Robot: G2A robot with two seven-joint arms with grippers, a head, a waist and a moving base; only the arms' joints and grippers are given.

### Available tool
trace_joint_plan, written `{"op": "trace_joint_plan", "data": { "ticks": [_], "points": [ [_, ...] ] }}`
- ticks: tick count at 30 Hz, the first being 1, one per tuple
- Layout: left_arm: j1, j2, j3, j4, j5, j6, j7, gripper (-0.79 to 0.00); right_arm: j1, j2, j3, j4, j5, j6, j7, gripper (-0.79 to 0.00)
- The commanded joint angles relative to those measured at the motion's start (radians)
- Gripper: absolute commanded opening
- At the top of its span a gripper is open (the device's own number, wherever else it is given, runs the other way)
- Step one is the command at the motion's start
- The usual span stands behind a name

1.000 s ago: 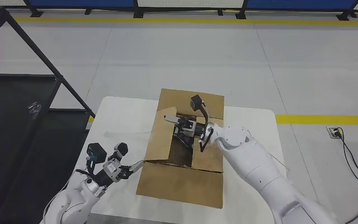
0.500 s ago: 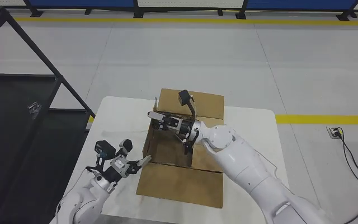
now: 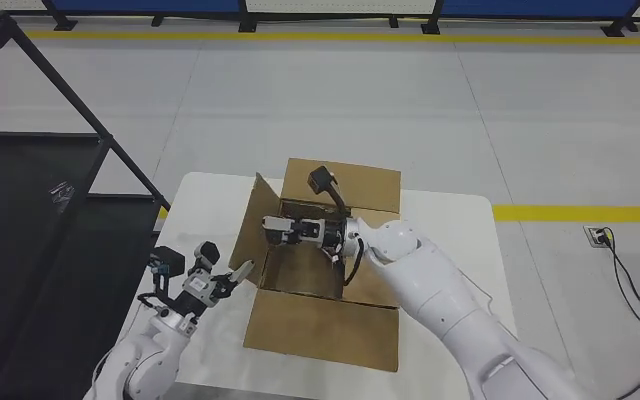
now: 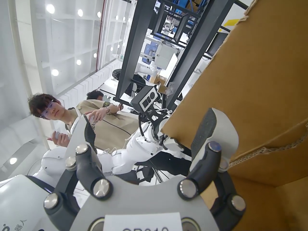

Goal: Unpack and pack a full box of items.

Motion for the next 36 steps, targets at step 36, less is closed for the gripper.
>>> {"op": "trace_joint_plan", "data": {
  "ticks": [36],
  "points": [
    [0.027, 0.004, -0.107, 0.015, 0.001, 0.090, -0.038, 0.000, -0.255, 0.178, 0.415, -0.310, -0.129, -0.150, -0.206, 0.000]
  ]
}}
